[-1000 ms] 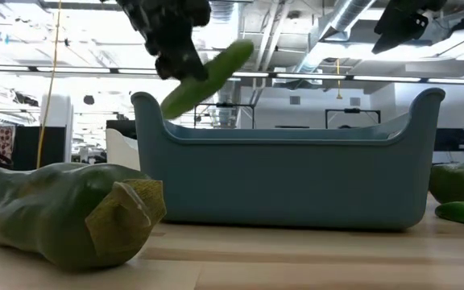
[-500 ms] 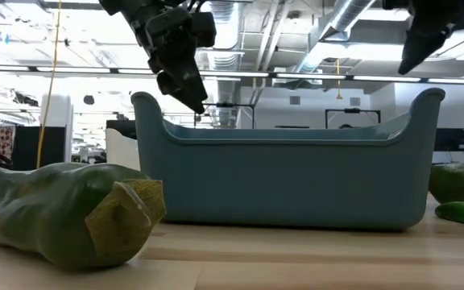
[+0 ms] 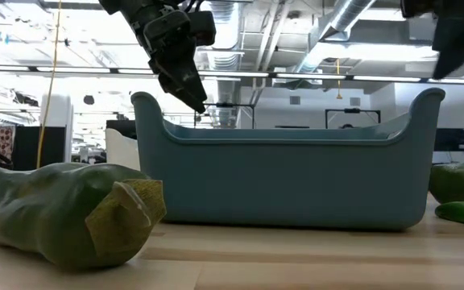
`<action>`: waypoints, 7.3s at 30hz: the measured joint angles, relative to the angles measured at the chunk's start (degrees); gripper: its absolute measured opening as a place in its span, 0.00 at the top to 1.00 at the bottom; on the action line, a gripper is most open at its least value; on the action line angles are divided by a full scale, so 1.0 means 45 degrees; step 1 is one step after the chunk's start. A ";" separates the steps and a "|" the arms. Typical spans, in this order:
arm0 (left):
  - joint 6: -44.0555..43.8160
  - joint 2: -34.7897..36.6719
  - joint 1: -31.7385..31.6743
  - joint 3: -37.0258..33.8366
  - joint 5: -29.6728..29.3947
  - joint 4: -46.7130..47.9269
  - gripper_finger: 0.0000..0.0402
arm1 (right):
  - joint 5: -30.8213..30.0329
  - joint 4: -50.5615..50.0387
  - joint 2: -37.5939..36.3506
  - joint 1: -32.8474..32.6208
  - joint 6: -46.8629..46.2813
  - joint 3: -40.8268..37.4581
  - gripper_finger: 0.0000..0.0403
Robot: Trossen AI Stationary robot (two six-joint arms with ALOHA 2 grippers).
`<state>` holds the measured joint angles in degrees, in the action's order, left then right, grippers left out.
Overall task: Sort produce into baskets
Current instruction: Put the green lime into the yellow bin, then put the top red chili pepper into the bottom transparent bin
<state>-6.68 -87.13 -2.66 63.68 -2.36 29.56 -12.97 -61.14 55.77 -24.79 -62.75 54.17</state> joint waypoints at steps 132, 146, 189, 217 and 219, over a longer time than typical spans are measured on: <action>-0.9385 0.2288 -0.0223 -0.3727 -0.0320 0.7569 0.28 | 0.2036 1.0001 0.6793 1.4866 1.4383 0.0773 0.12; -1.0850 0.2283 -0.0223 -0.5874 -0.0360 0.4877 0.49 | 0.2031 0.9859 0.5486 1.4513 1.4378 0.0773 0.13; -1.1704 0.2254 -0.0219 -0.5887 -0.1281 0.5050 0.59 | 0.2002 0.9220 0.1505 0.8967 1.4378 0.0783 0.13; -1.1276 0.2217 -0.0219 -0.6539 -0.1186 0.3875 0.95 | 0.2007 0.7522 0.1505 0.8503 1.4378 0.0783 0.13; -1.0845 0.2232 -0.0226 -0.6171 -0.1307 0.3912 0.96 | 0.2007 0.7133 0.1505 0.8503 1.4373 0.0783 0.13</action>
<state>-55.48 -77.09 -3.67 35.91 -8.24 47.17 -3.95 -29.05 62.54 13.47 1.93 57.69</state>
